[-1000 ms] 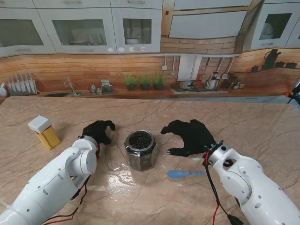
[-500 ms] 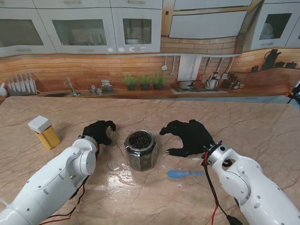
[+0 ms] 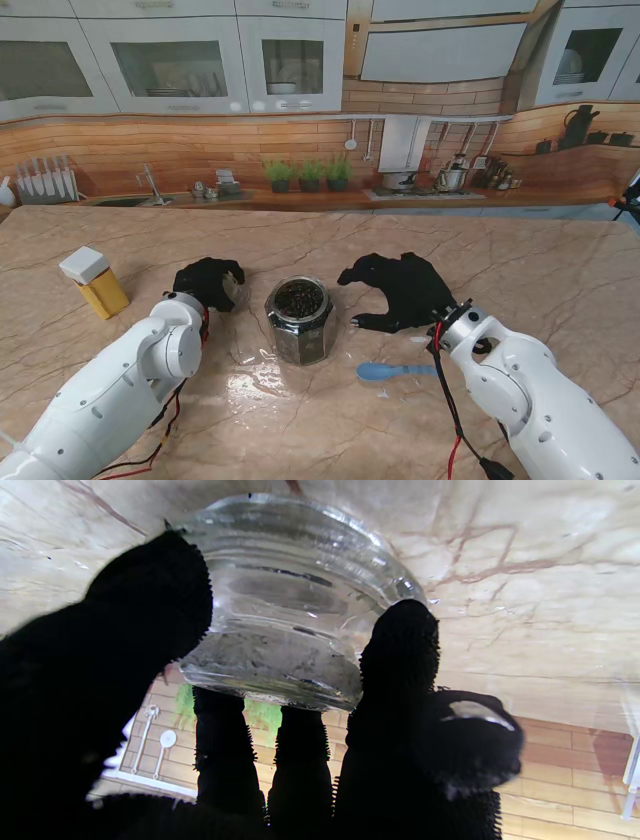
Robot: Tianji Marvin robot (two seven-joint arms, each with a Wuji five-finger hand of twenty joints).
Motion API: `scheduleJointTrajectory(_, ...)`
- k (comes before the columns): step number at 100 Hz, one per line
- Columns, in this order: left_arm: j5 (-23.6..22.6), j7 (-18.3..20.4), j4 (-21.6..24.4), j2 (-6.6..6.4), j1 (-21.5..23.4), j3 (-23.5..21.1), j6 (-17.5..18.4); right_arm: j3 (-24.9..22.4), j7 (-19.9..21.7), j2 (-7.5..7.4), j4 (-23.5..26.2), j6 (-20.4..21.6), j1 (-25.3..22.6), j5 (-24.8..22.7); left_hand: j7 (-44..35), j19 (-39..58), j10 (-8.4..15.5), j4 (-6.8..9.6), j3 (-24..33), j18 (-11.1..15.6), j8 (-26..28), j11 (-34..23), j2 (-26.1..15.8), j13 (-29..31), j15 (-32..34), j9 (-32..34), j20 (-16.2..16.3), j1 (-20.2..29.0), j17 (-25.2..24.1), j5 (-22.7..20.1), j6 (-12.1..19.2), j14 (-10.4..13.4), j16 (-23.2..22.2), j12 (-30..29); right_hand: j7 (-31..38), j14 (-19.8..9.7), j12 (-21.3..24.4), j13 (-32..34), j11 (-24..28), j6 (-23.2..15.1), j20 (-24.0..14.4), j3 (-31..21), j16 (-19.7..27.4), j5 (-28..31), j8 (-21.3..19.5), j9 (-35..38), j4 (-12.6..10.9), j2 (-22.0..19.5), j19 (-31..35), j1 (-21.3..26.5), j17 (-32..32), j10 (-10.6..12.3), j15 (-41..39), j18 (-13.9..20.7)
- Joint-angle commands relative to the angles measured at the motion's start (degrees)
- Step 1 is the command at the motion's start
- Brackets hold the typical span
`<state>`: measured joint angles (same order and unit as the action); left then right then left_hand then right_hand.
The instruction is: Portion coffee beans from the glass jar into the coffee jar
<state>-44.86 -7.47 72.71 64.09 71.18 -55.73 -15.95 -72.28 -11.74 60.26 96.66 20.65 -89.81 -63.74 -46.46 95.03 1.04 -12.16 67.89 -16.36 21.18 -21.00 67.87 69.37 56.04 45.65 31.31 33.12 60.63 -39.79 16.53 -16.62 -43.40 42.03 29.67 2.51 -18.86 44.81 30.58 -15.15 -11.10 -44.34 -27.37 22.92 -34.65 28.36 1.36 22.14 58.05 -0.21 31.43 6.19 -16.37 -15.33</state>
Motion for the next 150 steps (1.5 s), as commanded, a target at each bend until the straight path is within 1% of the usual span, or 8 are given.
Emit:
scheduleJointTrajectory(1,-0.4,1.9,-1.4,-0.48,4.2,0.9,0.2,0.2,-0.7,0.26,0.1,0.4,0.1,-0.5,-27.3,5.0,-0.9,5.45,7.8,8.5,2.7,-8.5,3.9,3.7,5.6,25.4,1.5,14.0,0.0,-13.7,-7.4,7.3,0.8,3.5,0.5,-0.9,-0.4,0.8,1.6,-0.7,0.7,-0.1,-0.4,-0.2,-0.7,1.1,-0.7,-1.3,0.4,-2.0,0.3,0.3,-0.6,0.4)
scheduleJointTrajectory(21,-1.8,2.7,4.8,-0.79,5.9,-2.6,3.1,0.4,-1.6,0.33,-0.1,0.6,0.1,-0.5,-28.0,6.4,-1.4,6.18,9.7,5.7,3.2,-8.6,5.3,3.8,7.6,26.0,2.5,14.6,0.0,-14.3,-8.6,6.2,1.1,3.4,1.1,-1.1,-0.7,1.1,2.3,-0.5,1.0,0.0,-0.6,-0.1,-0.9,1.2,-0.7,-1.4,0.2,-2.1,0.9,0.3,-0.9,1.4)
scheduleJointTrajectory(46,-4.4,3.9,10.7,-1.25,6.6,-5.2,6.3,0.6,-2.0,0.29,-0.2,0.7,0.0,-0.8,-28.1,6.8,-1.5,6.3,9.8,6.1,3.1,-8.5,5.2,3.7,8.2,25.9,2.7,14.6,0.1,-14.2,-8.8,6.1,1.3,3.5,1.6,-1.2,-0.8,1.4,2.8,-0.5,1.4,0.0,-0.7,0.1,-0.9,1.4,-0.7,-1.3,0.0,-2.1,1.3,0.4,-1.1,1.9)
scheduleJointTrajectory(50,-4.9,4.4,11.2,-1.39,6.6,-5.5,6.8,0.6,-2.0,0.29,-0.2,0.7,0.0,-0.9,-28.1,6.8,-1.3,6.28,9.7,8.8,3.1,-8.5,5.1,3.7,8.3,26.0,2.6,14.5,0.3,-14.1,-8.4,6.3,1.4,3.6,1.7,-1.2,-0.8,1.4,2.8,-0.5,1.4,-0.1,-0.7,0.2,-0.9,1.4,-0.7,-1.2,0.0,-2.0,1.3,0.4,-1.1,1.9)
scheduleJointTrajectory(53,-5.2,4.6,11.4,-1.47,6.5,-5.6,7.2,0.6,-2.0,0.3,-0.2,0.7,0.0,-0.8,-28.1,6.9,-1.3,6.3,9.6,7.0,3.1,-8.4,5.1,3.7,8.4,26.0,2.7,14.4,0.1,-14.1,-8.5,6.4,1.5,3.6,1.7,-1.2,-0.8,1.5,2.8,-0.6,1.4,-0.1,-0.7,0.1,-0.9,1.5,-0.7,-1.2,0.0,-2.0,1.3,0.4,-1.1,1.9)
scheduleJointTrajectory(70,-5.4,5.4,12.4,-1.58,6.3,-5.9,7.8,0.6,-2.3,0.3,-0.3,0.7,0.0,-0.9,-28.3,7.1,-1.4,6.43,10.0,6.8,3.3,-8.5,5.5,3.7,8.8,26.1,2.8,14.5,0.2,-14.0,-8.6,6.4,1.5,3.8,1.9,-1.3,-0.8,1.5,2.9,-0.5,1.6,-0.1,-0.7,0.3,-0.8,1.6,-0.7,-1.1,-0.1,-2.1,1.4,0.4,-1.1,2.0)
scheduleJointTrajectory(106,-8.9,15.2,22.5,-3.3,7.8,-12.8,14.3,0.7,-3.0,0.32,-0.7,1.1,-0.2,-0.9,-28.3,7.2,-1.2,6.09,10.4,7.5,3.4,-8.4,5.7,3.7,9.0,26.2,2.8,14.2,0.2,-14.0,-8.5,6.5,1.7,4.0,2.4,-1.5,-0.9,2.1,3.1,-0.8,1.8,-0.2,-0.8,0.8,-0.7,2.0,-0.7,-0.9,-0.1,-2.2,1.6,0.5,-1.2,2.5)
scheduleJointTrajectory(150,-4.2,24.9,35.5,-4.27,9.0,-18.0,21.8,0.7,-3.7,0.38,-0.8,1.2,-0.4,-0.9,-28.4,7.4,-1.0,6.3,10.1,10.3,3.5,-8.3,5.0,3.6,9.1,26.1,2.5,13.8,0.3,-13.5,-8.2,6.9,1.9,4.2,2.7,-1.7,-0.9,2.3,3.0,-0.9,2.1,-0.5,-0.8,1.2,-0.6,2.3,-0.7,-0.8,-0.3,-2.3,1.6,0.6,-1.1,2.8)
